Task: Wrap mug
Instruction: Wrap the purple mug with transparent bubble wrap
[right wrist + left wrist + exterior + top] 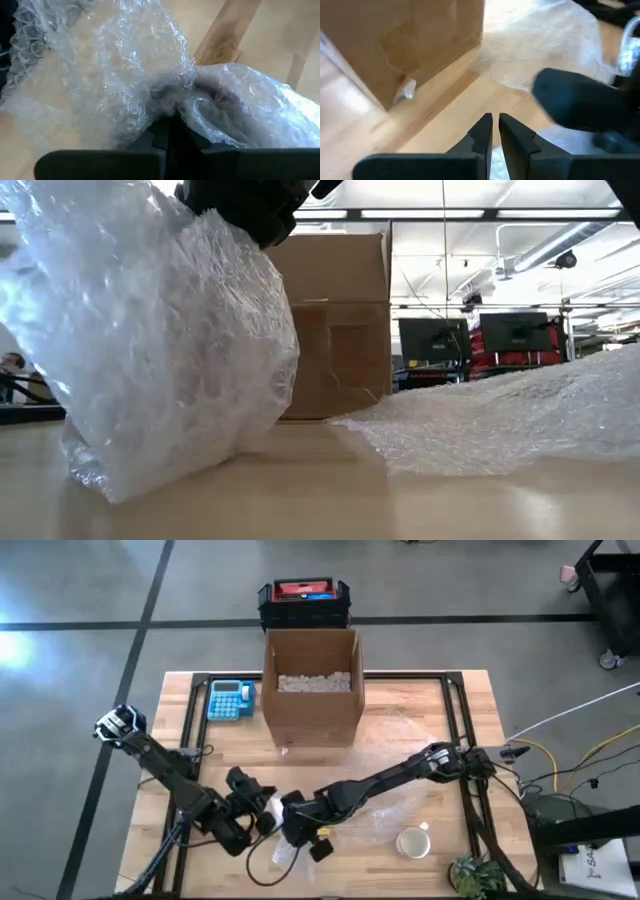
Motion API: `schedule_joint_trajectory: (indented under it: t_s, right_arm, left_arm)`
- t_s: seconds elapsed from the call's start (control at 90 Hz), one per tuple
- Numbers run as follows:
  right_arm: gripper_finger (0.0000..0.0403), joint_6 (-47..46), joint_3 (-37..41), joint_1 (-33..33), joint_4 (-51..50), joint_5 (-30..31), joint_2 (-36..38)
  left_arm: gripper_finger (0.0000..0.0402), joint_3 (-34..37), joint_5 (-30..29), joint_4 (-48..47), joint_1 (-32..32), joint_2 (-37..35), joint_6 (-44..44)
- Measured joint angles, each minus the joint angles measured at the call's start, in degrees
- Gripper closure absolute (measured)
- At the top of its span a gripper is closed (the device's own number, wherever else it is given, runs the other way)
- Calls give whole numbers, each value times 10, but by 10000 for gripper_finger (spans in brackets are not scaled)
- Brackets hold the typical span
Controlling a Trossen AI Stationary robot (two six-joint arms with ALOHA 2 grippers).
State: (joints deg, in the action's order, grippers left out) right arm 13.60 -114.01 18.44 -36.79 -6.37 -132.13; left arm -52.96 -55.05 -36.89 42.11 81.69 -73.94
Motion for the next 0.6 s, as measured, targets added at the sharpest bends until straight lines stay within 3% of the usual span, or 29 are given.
schedule_joint_trajectory:
  t_s: [0.167,0.311,0.489,0.6]
  right_arm:
    - [401,23,7,0,-3,1,1]
    - [401,44,8,4,-3,-1,5]
    - [401,53,5,6,-5,-1,8]
    - [401,55,5,7,-3,-2,10]
  left_arm:
    - [381,61,9,145,1,-2,17]
    - [381,102,83,272,-7,-3,118]
    - [381,137,93,429,-11,-3,226]
    - [381,137,116,474,-11,-3,276]
